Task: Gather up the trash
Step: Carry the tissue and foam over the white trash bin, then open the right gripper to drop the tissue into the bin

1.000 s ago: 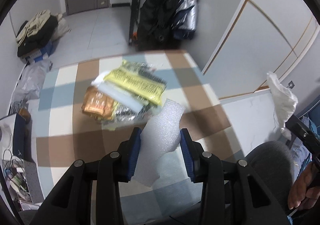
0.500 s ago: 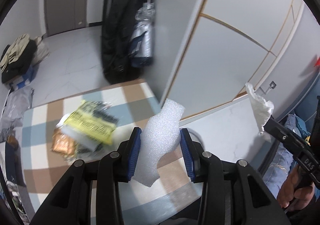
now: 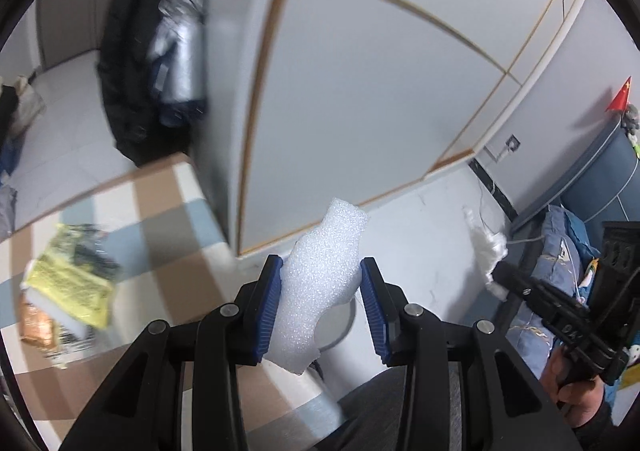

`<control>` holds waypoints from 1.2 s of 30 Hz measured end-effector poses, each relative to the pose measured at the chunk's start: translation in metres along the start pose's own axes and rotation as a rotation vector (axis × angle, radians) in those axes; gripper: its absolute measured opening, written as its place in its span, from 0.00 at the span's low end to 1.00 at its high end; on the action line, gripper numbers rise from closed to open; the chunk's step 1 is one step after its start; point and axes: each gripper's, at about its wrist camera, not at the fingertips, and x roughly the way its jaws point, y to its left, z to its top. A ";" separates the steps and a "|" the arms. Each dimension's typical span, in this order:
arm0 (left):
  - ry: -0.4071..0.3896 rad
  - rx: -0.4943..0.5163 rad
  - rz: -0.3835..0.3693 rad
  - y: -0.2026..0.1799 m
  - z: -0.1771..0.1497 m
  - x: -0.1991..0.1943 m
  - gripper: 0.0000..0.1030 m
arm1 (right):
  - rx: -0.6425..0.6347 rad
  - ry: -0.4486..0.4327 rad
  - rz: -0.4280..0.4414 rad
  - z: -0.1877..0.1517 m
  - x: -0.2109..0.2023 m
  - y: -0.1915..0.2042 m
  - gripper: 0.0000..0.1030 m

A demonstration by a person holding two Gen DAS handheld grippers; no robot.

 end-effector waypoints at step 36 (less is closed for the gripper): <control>0.361 -0.060 0.043 -0.001 0.001 0.168 0.33 | 0.328 0.442 0.072 -0.058 0.193 -0.121 0.62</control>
